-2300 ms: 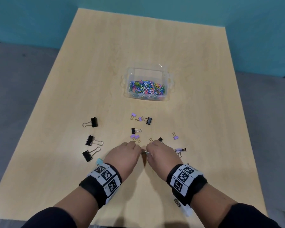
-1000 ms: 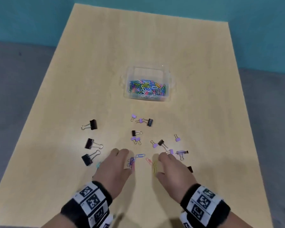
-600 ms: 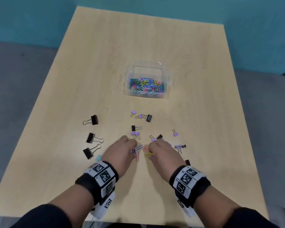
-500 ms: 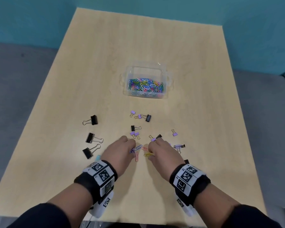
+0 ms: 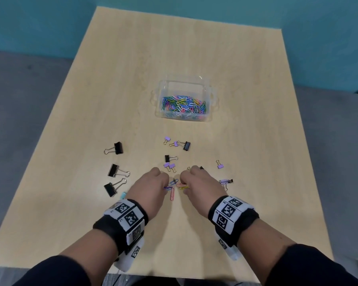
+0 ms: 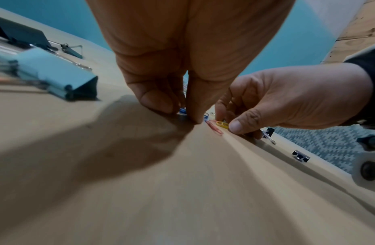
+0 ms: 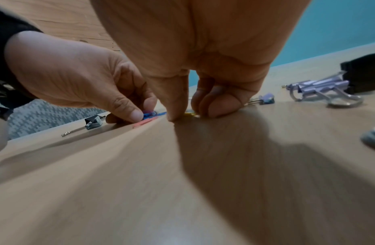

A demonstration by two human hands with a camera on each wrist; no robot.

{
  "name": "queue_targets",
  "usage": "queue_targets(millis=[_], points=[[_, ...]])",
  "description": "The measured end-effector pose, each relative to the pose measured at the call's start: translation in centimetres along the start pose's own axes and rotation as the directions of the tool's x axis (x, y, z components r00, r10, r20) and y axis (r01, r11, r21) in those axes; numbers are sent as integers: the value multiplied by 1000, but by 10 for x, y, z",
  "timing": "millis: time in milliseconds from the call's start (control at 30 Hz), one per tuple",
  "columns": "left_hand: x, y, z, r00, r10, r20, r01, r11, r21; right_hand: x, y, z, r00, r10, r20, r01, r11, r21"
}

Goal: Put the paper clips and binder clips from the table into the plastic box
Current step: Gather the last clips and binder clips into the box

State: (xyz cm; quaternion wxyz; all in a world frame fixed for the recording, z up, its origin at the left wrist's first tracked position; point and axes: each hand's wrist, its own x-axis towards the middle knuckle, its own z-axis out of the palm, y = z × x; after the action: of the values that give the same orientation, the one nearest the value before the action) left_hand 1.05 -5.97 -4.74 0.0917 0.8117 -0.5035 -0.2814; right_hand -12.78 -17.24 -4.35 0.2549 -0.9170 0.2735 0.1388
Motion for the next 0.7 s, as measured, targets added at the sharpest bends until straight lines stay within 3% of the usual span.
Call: queue_targets(millis=[300, 400, 567, 700], points=[[-5, 12, 3, 998, -60, -13, 61, 991, 119, 1, -14, -2, 999, 39, 10, -38, 995, -92], [-9, 13, 7, 999, -21, -26, 26, 985, 173, -3, -19, -5, 999, 38, 36, -33, 993, -110], [-11, 11, 11, 998, 1, -69, 8, 991, 130, -4, -21, -4, 998, 33, 49, -29, 996, -82], [-11, 13, 8, 999, 30, -33, -27, 995, 92, -3, -15, -2, 998, 8, 67, -6, 1000, -31]])
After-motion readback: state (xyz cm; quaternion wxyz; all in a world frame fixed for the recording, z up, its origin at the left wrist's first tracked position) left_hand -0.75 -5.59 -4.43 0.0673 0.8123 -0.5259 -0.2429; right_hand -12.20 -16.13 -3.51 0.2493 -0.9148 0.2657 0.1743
